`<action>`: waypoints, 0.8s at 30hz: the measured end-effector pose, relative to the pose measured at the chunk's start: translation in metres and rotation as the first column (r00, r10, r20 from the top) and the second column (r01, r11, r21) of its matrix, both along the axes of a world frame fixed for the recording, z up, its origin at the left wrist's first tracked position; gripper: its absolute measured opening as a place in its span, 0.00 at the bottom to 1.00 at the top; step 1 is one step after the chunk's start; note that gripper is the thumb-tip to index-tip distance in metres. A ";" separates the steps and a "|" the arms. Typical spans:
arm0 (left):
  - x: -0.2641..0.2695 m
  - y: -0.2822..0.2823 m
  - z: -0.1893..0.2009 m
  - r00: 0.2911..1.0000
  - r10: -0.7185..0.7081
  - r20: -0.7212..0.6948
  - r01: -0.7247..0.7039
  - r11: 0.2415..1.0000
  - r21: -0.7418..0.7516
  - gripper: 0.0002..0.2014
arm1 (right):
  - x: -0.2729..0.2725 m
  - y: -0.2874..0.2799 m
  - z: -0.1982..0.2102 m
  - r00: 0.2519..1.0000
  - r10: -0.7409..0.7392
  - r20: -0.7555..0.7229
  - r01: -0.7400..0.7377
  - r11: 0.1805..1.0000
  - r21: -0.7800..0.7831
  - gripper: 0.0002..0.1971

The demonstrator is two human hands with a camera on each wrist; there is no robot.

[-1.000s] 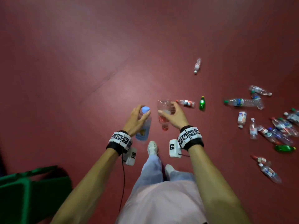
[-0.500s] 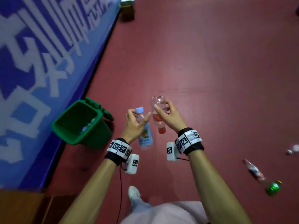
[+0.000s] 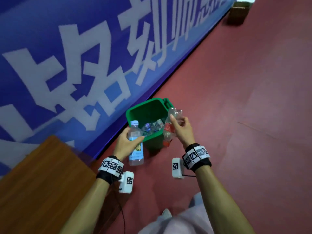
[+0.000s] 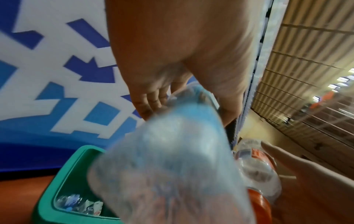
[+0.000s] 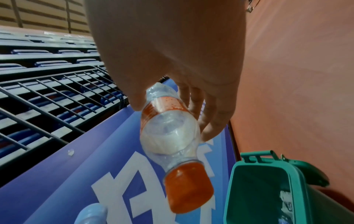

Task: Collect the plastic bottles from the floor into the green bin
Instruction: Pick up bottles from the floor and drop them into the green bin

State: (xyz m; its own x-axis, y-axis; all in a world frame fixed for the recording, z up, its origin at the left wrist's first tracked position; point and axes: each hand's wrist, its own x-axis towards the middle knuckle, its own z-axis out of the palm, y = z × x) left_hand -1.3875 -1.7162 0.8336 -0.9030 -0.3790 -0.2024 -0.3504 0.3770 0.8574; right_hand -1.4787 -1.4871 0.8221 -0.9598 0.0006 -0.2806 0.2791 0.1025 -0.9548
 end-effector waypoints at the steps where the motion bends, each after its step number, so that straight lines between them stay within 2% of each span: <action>1: -0.008 -0.011 -0.005 0.999 0.042 -0.012 -0.042 0.998 0.048 0.12 | -0.014 -0.010 -0.008 0.999 0.008 0.041 -0.008 1.000 -0.009 0.31; 5: -0.047 -0.039 -0.037 0.988 0.150 0.021 -0.152 0.975 0.163 0.13 | -0.079 -0.035 -0.062 0.969 -0.006 0.248 0.027 0.996 -0.082 0.47; 7: -0.073 -0.046 -0.050 0.984 0.164 0.072 -0.173 0.972 0.161 0.16 | -0.113 -0.042 -0.074 0.953 -0.017 0.301 0.053 0.992 -0.112 0.45; 9: -0.102 -0.052 -0.060 0.969 0.172 0.176 -0.203 0.963 0.177 0.22 | -0.154 -0.047 -0.087 0.941 0.004 0.340 0.041 0.991 -0.124 0.39; 10: -0.117 -0.057 -0.066 0.960 0.168 0.225 -0.211 0.960 0.183 0.25 | -0.175 -0.051 -0.086 0.938 0.027 0.346 0.019 0.992 -0.129 0.37; 14: -0.171 -0.079 -0.091 0.931 0.189 0.313 -0.243 0.959 0.146 0.31 | -0.259 -0.070 -0.096 0.908 0.121 0.402 -0.137 0.991 0.011 0.40; 15: -0.181 -0.081 -0.092 0.925 0.211 0.317 -0.267 0.953 0.144 0.32 | -0.279 -0.075 -0.114 0.901 0.158 0.404 -0.179 0.984 0.014 0.42; 17: -0.202 -0.081 -0.089 0.913 0.258 0.315 -0.316 0.937 0.149 0.33 | -0.306 -0.089 -0.124 0.878 0.180 0.445 -0.245 0.965 0.094 0.56; 18: -0.210 -0.080 -0.087 0.907 0.276 0.319 -0.338 0.928 0.158 0.32 | -0.317 -0.097 -0.133 0.874 0.190 0.447 -0.258 0.961 0.096 0.57; 20: -0.221 -0.085 -0.098 0.889 0.305 0.343 -0.373 0.915 0.155 0.30 | -0.325 -0.111 -0.123 0.847 0.228 0.481 -0.332 0.933 0.142 0.42; 21: -0.226 -0.088 -0.104 0.878 0.323 0.354 -0.392 0.908 0.145 0.29 | -0.326 -0.116 -0.115 0.834 0.219 0.507 -0.355 0.916 0.187 0.39; 24: -0.240 -0.100 -0.123 0.860 0.316 0.401 -0.389 0.914 0.114 0.30 | -0.342 -0.125 -0.124 0.837 0.187 0.514 -0.371 0.885 0.282 0.32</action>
